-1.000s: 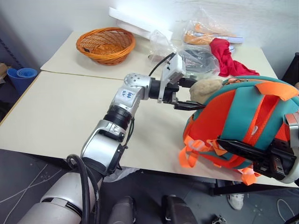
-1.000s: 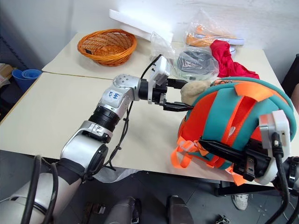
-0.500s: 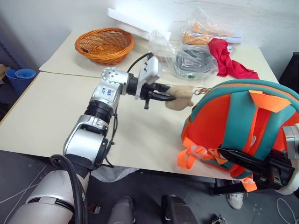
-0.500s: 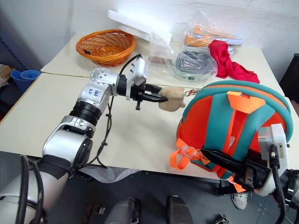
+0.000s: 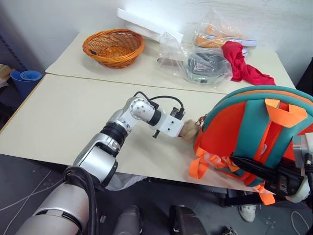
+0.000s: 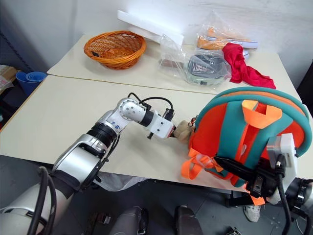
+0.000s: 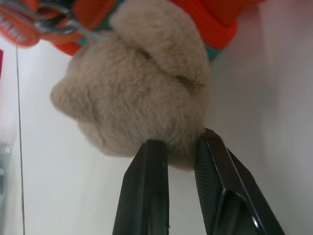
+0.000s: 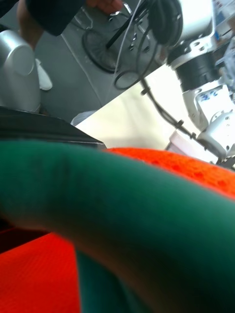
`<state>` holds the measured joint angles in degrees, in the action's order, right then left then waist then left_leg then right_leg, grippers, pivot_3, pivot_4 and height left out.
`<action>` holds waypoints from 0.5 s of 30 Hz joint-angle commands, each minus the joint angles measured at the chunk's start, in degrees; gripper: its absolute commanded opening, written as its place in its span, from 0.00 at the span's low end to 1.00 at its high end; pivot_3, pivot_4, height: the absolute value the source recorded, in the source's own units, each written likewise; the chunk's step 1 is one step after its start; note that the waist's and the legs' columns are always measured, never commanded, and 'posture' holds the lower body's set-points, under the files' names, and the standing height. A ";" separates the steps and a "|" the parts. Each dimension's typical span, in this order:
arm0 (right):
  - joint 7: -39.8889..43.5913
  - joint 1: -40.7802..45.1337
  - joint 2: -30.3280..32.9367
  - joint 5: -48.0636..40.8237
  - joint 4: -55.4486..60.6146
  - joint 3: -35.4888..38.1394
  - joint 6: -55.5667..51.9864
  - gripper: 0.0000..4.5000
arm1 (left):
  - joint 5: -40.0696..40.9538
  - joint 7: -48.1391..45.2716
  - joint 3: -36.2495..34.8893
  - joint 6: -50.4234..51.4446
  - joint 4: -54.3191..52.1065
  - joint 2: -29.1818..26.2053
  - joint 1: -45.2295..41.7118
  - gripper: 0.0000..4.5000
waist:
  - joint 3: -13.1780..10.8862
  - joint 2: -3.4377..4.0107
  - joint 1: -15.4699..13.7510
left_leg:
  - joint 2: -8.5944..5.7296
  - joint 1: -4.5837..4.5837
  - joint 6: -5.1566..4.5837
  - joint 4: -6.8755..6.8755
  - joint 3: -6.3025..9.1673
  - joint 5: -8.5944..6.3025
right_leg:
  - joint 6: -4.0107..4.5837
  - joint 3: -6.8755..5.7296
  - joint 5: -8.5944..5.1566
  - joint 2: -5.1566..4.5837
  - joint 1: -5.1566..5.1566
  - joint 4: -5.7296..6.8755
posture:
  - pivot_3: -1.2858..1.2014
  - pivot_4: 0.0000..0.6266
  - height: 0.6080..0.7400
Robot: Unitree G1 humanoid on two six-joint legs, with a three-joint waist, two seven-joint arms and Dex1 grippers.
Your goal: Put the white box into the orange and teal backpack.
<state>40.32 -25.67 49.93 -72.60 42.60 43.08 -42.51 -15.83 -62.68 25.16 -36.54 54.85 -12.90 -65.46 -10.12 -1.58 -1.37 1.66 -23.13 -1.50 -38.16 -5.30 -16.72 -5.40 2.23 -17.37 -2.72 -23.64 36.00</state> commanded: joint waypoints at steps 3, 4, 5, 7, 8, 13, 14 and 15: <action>5.90 -2.14 0.55 6.39 -5.24 4.99 1.71 0.00 | 0.35 -1.40 -0.74 -0.47 -0.33 -3.48 1.55 0.16 | 0.00 0.00 0.05 | 0.01 0.00 0.00 -0.01 0.00 0.00 | 0.00 0.00 0.00 0.00 -0.01 0.02 | 0.52 0.24 1.00; 7.92 -3.41 0.85 7.36 -6.17 6.79 1.60 0.00 | 1.86 -3.02 -1.65 0.97 -0.84 -4.26 2.25 0.16 | 0.00 0.01 0.04 | 0.01 0.00 0.00 -0.01 0.00 0.00 | 0.00 0.00 0.00 0.01 -0.02 0.03 | 0.52 0.24 1.00; 9.96 -4.73 1.20 8.47 -7.15 8.78 1.57 0.07 | 4.17 -5.39 -2.95 3.52 -1.66 -4.92 3.02 0.21 | 0.02 0.03 0.04 | 0.02 0.01 0.00 0.00 0.00 0.00 | 0.00 -0.01 0.00 0.03 -0.02 0.03 | 0.52 0.24 1.00; 13.96 -7.63 2.33 7.84 -9.79 13.94 -0.64 0.22 | 9.33 -11.03 -5.96 9.84 -3.92 -6.85 4.60 0.31 | 0.02 0.04 0.14 | 0.03 0.03 0.00 0.01 -0.01 0.00 | 0.01 -0.02 0.00 0.05 -0.01 0.05 | 0.52 0.24 1.00; 15.44 -8.55 2.71 7.52 -10.61 15.72 -1.27 0.28 | 10.70 -12.60 -6.80 11.88 -4.97 -7.57 5.14 0.36 | 0.02 0.04 0.25 | 0.04 0.05 0.00 0.02 -0.03 0.00 | 0.01 -0.02 0.00 0.04 -0.01 0.05 | 0.52 0.24 1.00; 27.28 -17.67 4.67 13.07 -19.20 30.58 -2.14 0.67 | 19.35 -20.93 -13.74 28.71 -10.28 -14.90 7.41 0.71 | 0.02 0.04 0.33 | 0.07 0.05 0.01 0.01 0.00 0.00 | 0.04 -0.05 -0.01 0.04 -0.01 0.08 | 0.52 0.24 1.00; 29.19 -19.26 5.09 14.15 -21.31 32.55 -2.44 0.73 | 20.58 -21.97 -14.78 31.56 -11.29 -16.07 7.61 0.76 | 0.04 0.01 0.33 | 0.06 0.04 0.01 0.02 0.00 0.00 | 0.04 -0.06 -0.01 0.04 -0.02 0.07 | 0.52 0.24 1.00; 31.89 -21.04 5.66 15.66 -24.12 34.82 -1.97 0.82 | 22.07 -22.96 -16.20 35.06 -11.81 -17.52 7.35 0.85 | 0.04 0.01 0.32 | 0.08 0.08 0.04 0.02 0.03 -0.02 | 0.06 -0.10 -0.02 0.04 0.03 0.05 | 0.52 0.24 1.00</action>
<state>67.38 -44.80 54.54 -59.27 22.42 72.87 -45.05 2.42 -83.34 11.54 -7.38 45.84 -29.14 -57.65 -10.08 -1.57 -1.04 1.73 -23.06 -1.45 -38.14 -5.28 -16.75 -5.33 2.12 -17.40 -2.68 -23.61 36.05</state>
